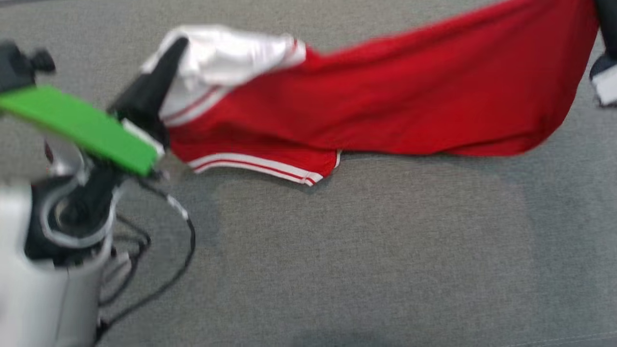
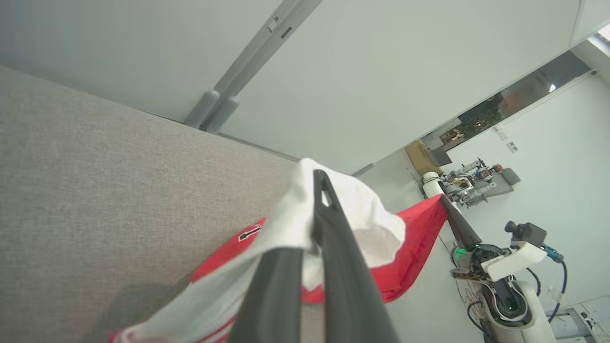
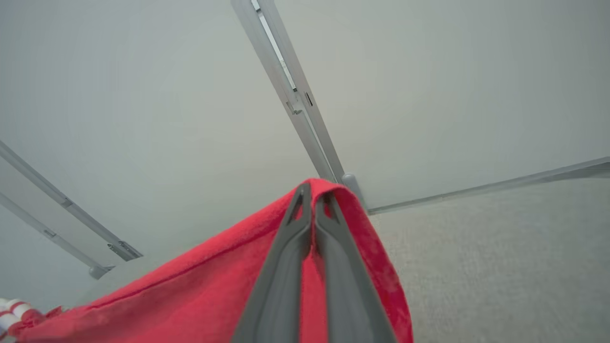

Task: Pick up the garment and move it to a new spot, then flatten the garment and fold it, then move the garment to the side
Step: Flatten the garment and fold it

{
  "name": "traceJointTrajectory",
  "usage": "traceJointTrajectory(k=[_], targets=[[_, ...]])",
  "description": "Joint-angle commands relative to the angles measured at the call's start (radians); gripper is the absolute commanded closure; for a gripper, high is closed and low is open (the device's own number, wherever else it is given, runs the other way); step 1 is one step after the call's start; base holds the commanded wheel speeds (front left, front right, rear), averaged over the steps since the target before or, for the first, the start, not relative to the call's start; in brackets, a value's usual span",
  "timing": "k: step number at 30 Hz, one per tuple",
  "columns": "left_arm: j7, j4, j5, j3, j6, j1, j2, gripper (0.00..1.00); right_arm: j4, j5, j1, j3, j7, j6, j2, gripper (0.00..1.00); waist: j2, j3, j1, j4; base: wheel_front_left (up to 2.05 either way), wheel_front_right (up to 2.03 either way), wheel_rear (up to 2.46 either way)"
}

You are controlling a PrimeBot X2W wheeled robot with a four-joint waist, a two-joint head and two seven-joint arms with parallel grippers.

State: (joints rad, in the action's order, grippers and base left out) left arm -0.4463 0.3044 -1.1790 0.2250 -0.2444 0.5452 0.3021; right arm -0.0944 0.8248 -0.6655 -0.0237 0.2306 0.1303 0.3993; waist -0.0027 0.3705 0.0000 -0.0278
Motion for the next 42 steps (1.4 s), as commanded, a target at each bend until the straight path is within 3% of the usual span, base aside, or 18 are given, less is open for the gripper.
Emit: traceJointTrajectory(k=[1, 5, 9, 12, 16, 21, 26, 32, 37, 42], targets=[[-0.006, -0.037, -0.005, -0.008, -0.01, 0.058, -0.006, 1.0, -0.024, -0.026, -0.056, -0.005, 0.009, 0.001, -0.024, 1.0, 0.0027, 0.072, 0.0, 0.057, 0.0, 0.0, 0.0], [0.019, -0.351, 0.035, -0.024, -0.026, 0.379, -0.049, 1.0, -0.227, -0.192, -0.334, -0.064, 0.017, 0.001, -0.16, 1.0, 0.0027, 0.08, 0.0, 0.066, 0.0, 0.0, 0.0], [0.113, -0.58, 0.114, -0.026, -0.006, 0.697, -0.076, 1.0, -0.379, -0.389, -0.629, -0.133, -0.021, 0.001, -0.274, 1.0, 0.0027, 0.145, 0.0, 0.065, 0.0, 0.0, 0.0], [0.257, -0.726, 0.165, -0.036, 0.063, 0.848, -0.109, 1.0, -0.49, -0.493, -0.776, -0.2, -0.11, 0.0, -0.324, 1.0, 0.0027, 0.167, 0.0, 0.067, 0.0, 0.0, 0.0], [0.412, -0.854, 0.239, -0.012, 0.17, 1.054, -0.113, 1.0, -0.59, -0.604, -0.991, -0.238, -0.194, 0.001, -0.343, 1.0, 0.0027, 0.187, 0.0, 0.073, 0.0, 0.0, 0.0], [0.59, -0.938, 0.266, -0.018, 0.287, 1.219, -0.163, 1.0, -0.663, -0.601, -1.15, -0.203, -0.285, 0.001, -0.348, 1.0, 0.0027, 0.301, 0.0, 0.072, 0.0, 0.0, 0.0], [0.663, -1.035, 0.293, 0.035, 0.361, 1.224, -0.177, 1.0, -0.702, -0.524, -1.109, -0.091, -0.341, 0.001, -0.346, 1.0, 0.0027, 0.34, 0.0, 0.046, 0.0, 0.0, 0.0], [0.647, -1.058, 0.243, 0.125, 0.376, 1.058, -0.173, 1.0, -0.691, -0.428, -0.906, 0.059, -0.338, 0.0, -0.306, 1.0, 0.0027, 0.355, 0.0, 0.028, 0.0, 0.0, 0.0], [0.635, -0.936, 0.135, 0.194, 0.376, 0.832, -0.088, 1.0, -0.578, -0.29, -0.665, 0.235, -0.31, 0.001, -0.208, 1.0, 0.0027, 0.341, 0.0, 0.018, 0.0, 0.0, 0.0], [0.634, -0.799, 0.061, 0.233, 0.376, 0.624, 0.01, 1.0, -0.424, -0.149, -0.452, 0.326, -0.299, 0.001, -0.073, 1.0, 0.0027, 0.3, 0.0, 0.024, 0.0, 0.0, 0.0]])
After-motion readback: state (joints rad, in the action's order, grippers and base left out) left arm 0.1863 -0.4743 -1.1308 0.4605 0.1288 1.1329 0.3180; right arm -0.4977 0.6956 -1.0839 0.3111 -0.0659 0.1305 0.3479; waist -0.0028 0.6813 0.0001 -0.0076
